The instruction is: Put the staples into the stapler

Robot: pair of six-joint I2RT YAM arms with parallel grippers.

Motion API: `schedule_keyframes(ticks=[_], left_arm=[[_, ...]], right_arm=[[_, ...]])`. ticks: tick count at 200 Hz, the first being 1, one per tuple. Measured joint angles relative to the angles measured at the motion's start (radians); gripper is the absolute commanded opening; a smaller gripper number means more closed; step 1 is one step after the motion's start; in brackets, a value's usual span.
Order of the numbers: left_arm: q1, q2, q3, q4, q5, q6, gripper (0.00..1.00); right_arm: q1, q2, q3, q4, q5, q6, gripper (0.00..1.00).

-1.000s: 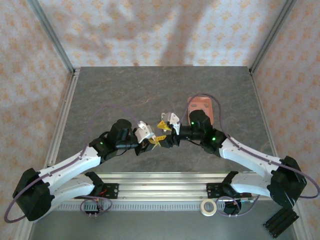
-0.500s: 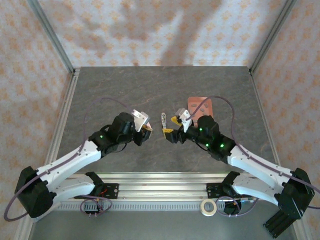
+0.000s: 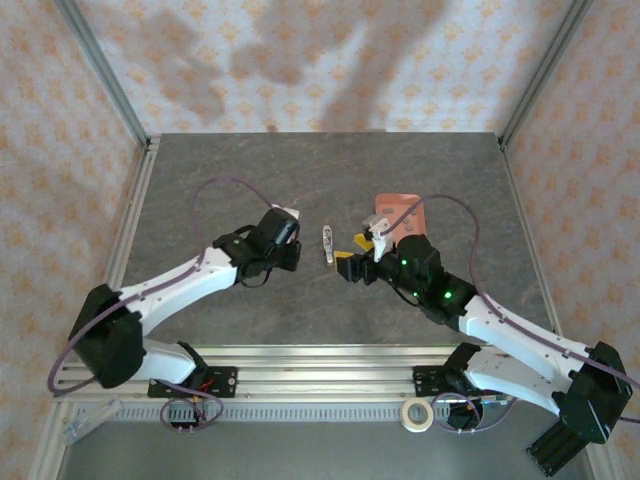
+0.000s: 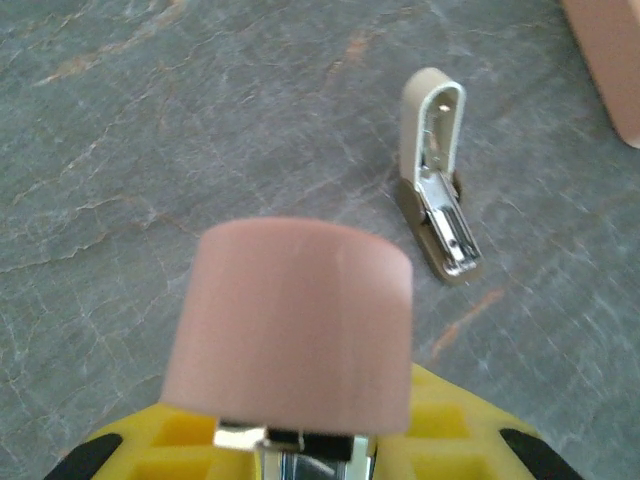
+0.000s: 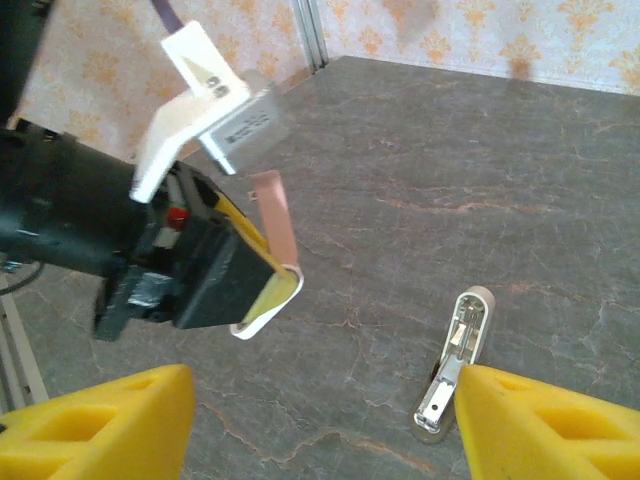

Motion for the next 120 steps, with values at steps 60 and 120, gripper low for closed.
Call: schedule_keyframes(ticks=[60,120], left_arm=[[0.021,0.228,0.114,-0.043,0.009,-0.213,0.21],[0.022,0.303,0.11,-0.037,0.051,-0.382,0.22]], right_arm=[[0.0,-0.001,-0.009,-0.023,0.016,0.005,0.67],[0.0,-0.02,-0.06,-0.021,0.037,0.016,0.67]])
